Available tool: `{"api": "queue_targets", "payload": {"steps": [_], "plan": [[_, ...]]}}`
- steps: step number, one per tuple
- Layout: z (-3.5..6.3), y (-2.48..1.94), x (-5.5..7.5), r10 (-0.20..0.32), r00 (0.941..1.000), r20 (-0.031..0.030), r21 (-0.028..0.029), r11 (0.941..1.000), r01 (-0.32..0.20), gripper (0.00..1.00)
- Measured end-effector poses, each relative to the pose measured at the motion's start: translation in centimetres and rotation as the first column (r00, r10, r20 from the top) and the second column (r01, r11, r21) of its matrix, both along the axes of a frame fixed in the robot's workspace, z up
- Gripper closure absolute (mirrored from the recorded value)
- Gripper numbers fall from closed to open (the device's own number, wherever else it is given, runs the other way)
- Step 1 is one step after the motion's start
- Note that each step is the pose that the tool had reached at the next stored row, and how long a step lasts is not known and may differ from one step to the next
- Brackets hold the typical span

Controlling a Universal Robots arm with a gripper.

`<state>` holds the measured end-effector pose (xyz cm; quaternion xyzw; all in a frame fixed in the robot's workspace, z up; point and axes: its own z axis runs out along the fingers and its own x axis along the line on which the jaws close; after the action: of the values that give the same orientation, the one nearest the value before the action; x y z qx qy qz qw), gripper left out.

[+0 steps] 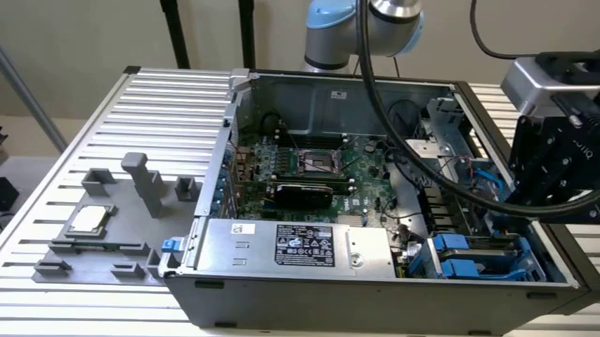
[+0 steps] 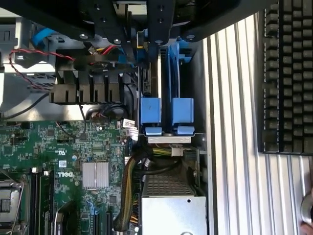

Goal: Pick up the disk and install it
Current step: 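Insert the second disk wire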

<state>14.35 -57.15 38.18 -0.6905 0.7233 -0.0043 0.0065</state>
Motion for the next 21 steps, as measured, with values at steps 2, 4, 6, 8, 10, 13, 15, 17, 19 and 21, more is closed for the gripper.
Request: {"api": "queue_targets", "payload": {"steps": [2, 4, 6, 8, 10, 13, 15, 17, 19, 21], "plan": [[0.15, 0.0, -0.1, 0.0, 1.0, 0.0002, 0.0004, 1.0, 0.0, 0.0], [0.16, 0.0, -0.4, 0.0, 1.0, 0.0007, 0.0004, 1.0, 0.0, 0.0], [0.16, 0.01, -0.8, 0.0, 1.0, 0.002, 0.0001, 1.0, 0.0, 0.0], [0.13, 0.03, -1.2, 0.0, 1.0, 0.0032, 0.0001, 1.0, 0.0, 0.0], [0.06, 0.06, -1.4, 0.0, 1.0, 0.0043, 0.0, 1.0, 0.0, 0.0], [-0.08, 0.11, -1.5, 0.0, 1.0, 0.0061, -0.0008, 1.0, 0.0, 0.0], [-0.2, 0.16, -1.5, 0.0, 1.0, 0.0085, -0.0012, 1.0, 0.0, 0.0], [-0.32, 0.19, -1.5, 0.0, 0.9999, 0.0102, -0.0015, 1.0, 0.0, 0.0], [-0.44, 0.21, -1.5, 0.0, 0.9999, 0.0114, -0.0025, 1.0, 0.0, 0.0], [-0.58, 0.22, -1.5, 0.0, 0.9999, 0.0124, -0.0032, 1.0, 0.0, 0.0]]}}
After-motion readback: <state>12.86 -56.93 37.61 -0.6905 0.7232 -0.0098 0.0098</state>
